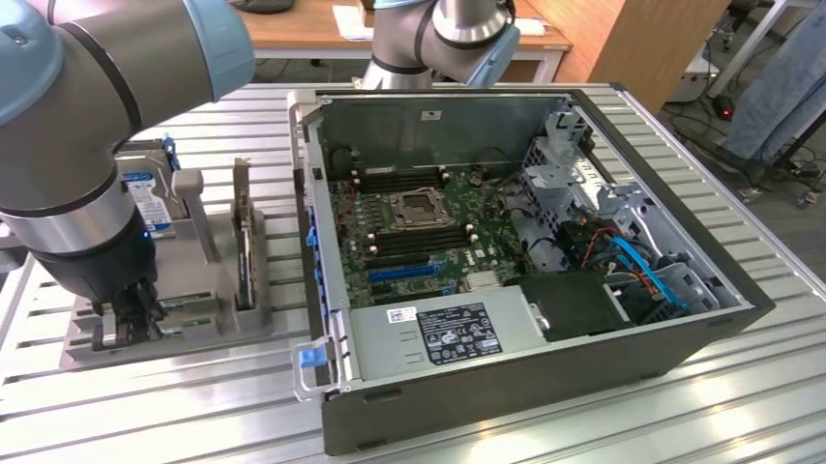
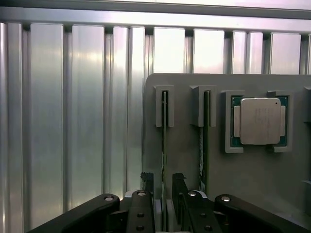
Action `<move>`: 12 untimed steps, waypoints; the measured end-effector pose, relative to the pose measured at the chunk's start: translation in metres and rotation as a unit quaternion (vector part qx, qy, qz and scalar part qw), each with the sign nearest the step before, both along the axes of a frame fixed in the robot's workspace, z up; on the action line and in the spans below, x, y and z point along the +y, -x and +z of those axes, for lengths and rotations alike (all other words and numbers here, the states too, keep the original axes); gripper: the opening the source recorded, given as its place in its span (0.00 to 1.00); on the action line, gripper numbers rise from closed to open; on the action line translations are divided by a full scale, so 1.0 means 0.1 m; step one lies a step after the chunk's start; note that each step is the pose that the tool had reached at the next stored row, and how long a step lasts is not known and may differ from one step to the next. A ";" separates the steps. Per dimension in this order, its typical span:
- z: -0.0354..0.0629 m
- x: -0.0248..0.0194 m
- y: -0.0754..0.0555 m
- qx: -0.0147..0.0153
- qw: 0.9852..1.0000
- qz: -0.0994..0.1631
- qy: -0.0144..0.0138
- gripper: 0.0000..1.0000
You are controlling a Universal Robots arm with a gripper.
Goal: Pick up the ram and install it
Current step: 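Pick up the ram and move it above insertion slot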
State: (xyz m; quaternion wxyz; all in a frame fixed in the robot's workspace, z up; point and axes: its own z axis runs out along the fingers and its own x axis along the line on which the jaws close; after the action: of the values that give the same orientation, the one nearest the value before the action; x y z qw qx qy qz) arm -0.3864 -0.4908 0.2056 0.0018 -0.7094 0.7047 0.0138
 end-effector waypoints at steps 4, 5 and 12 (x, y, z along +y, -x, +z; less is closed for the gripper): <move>-0.002 0.000 -0.04 0.000 1.000 0.002 0.000 0.29; -0.002 0.000 -0.06 0.000 1.000 0.003 0.000 0.29; -0.003 0.000 -0.10 0.000 1.000 0.005 0.000 0.29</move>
State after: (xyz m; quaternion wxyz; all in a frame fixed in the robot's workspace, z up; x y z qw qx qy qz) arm -0.3762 -0.4907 0.2053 0.0021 -0.7128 0.7012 0.0141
